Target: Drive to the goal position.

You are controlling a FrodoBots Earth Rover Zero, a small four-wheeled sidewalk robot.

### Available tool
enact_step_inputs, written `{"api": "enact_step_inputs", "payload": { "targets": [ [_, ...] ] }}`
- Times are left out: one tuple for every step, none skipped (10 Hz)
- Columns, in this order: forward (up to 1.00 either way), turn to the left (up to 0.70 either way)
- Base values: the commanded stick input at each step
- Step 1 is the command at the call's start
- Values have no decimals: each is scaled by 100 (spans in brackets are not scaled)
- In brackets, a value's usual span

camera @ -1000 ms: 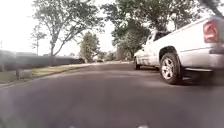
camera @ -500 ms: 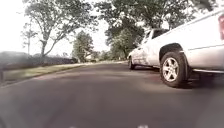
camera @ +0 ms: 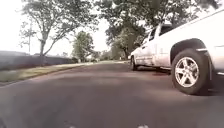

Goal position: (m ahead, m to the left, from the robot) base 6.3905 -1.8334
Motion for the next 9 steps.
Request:
{"api": "enact_step_inputs", "payload": {
  "targets": [
    [100,-21],
    [100,-41],
    [100,-32],
    [100,-1],
    [100,-1],
    [100,-1],
    [100,-1],
    [100,-1],
    [100,-1]
  ]
}}
